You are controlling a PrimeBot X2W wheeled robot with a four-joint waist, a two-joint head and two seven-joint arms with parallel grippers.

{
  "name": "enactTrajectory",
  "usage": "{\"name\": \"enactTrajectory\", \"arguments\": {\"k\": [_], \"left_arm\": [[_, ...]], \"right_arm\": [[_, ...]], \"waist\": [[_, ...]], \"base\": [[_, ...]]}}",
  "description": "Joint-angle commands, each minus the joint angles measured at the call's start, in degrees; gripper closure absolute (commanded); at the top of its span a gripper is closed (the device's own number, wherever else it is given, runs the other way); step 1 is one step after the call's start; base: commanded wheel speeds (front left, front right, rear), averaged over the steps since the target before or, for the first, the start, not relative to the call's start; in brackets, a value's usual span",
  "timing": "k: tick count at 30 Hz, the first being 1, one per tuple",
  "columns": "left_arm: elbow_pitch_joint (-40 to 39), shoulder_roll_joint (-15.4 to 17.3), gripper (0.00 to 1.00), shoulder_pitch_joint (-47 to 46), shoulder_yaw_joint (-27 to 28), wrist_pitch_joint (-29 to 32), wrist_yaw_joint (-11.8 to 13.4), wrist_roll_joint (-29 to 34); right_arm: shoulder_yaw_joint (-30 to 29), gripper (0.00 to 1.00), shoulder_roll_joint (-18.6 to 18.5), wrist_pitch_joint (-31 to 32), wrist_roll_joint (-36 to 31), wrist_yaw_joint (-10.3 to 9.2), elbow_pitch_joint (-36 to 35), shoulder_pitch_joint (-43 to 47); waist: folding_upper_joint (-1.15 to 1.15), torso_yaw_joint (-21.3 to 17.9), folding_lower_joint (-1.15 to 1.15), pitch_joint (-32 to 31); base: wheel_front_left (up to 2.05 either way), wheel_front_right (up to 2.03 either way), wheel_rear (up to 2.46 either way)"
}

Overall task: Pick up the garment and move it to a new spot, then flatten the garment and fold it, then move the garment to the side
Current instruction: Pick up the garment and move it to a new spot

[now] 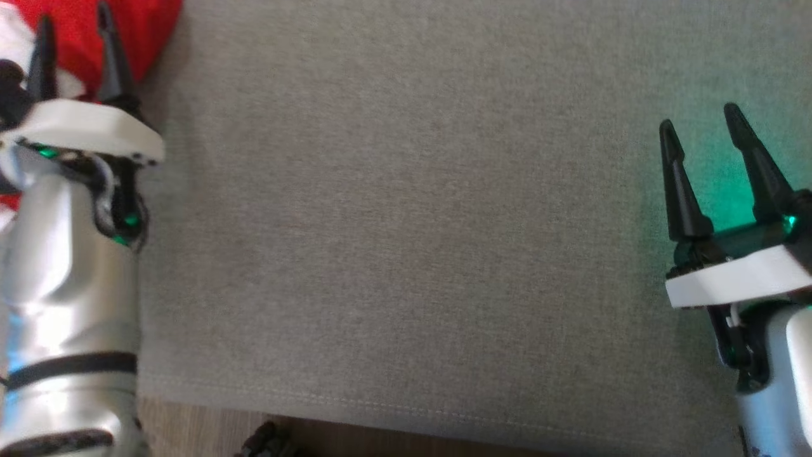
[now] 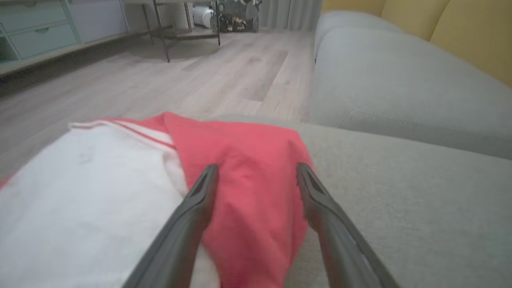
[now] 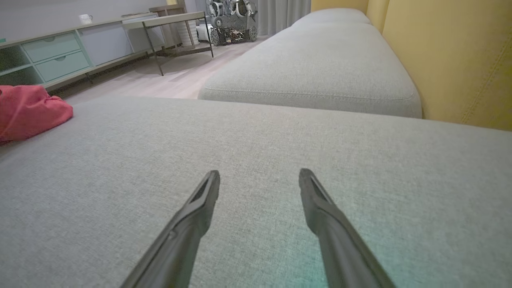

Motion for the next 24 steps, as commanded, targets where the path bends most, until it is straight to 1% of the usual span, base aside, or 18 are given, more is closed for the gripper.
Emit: {"name": "enactTrajectory", "arguments": {"k": [1,6,9,10,11,12,13,15,18,20,24], "left_arm": [[-0.1,3.8,0.0,-1.2,2.1,-0.3,0.0,0.4],[10.6,8.0,0.0,-6.5,2.8,-0.3,-0.1,1.2],[16.1,9.3,0.0,-8.7,2.7,-0.3,0.0,1.5],[17.5,9.5,0.06,-9.3,2.5,-0.3,0.1,1.5],[18.9,9.8,0.55,-9.8,2.2,-0.2,0.1,1.7],[19.9,10.1,0.71,-10.4,1.9,-0.2,0.0,2.0],[20.7,10.3,1.0,-10.9,1.5,-0.3,-0.1,2.3],[21.0,10.8,1.0,-11.6,0.7,-0.3,0.1,3.2],[17.4,10.5,1.0,-11.5,1.3,-0.3,0.9,3.0],[13.4,9.9,1.0,-10.5,1.6,-0.3,1.4,3.1],[4.6,8.8,1.0,-6.8,2.5,-0.3,1.6,3.2]], "right_arm": [[1.4,0.0,-0.8,-0.3,0.4,-0.04,-2.2,-0.4],[1.7,0.0,-0.9,-0.7,0.5,-0.04,-1.6,-1.3],[1.7,0.0,-0.9,-1.0,0.6,-0.04,-1.0,-1.5],[1.6,0.0,-0.8,-1.1,0.7,-0.04,-0.9,-1.5],[1.6,0.0,-0.8,-1.1,0.7,-0.04,-0.7,-1.5],[1.6,0.0,-0.7,-1.1,0.8,-0.04,-0.6,-1.5],[1.6,0.0,-0.7,-1.2,0.8,-0.04,-0.5,-1.5],[1.6,0.0,-0.6,-1.3,0.9,-0.04,-0.2,-1.5],[1.2,0.0,-0.4,-1.7,0.9,-0.04,0.1,-1.4],[0.9,0.0,-0.1,-1.9,0.9,-0.04,0.4,-1.1],[0.6,0.0,0.8,-2.6,1.0,-0.04,1.1,-0.6]], "waist": [[0.0,-1.8,-0.02,2.3],[0.0,-2.5,-0.02,3.6],[0.0,-2.5,-0.02,3.7],[0.0,-2.5,-0.02,3.7],[0.0,-2.4,-0.02,3.6],[0.0,-2.3,-0.02,3.6],[0.0,-2.2,-0.02,3.4],[0.0,-1.9,-0.02,2.9],[0.0,-1.3,-0.02,1.8],[0.0,-0.9,-0.02,0.7],[0.0,-0.5,-0.02,-2.2]], "base": [[0.0,0.0,0.0],[0.0,0.0,0.0],[0.0,0.0,0.0],[0.0,0.0,0.0],[0.0,0.0,0.0],[0.0,0.0,0.0],[0.0,0.0,0.0],[0.0,0.0,0.0],[0.0,0.0,0.0],[0.0,0.0,0.0],[0.0,0.0,0.0]]}}
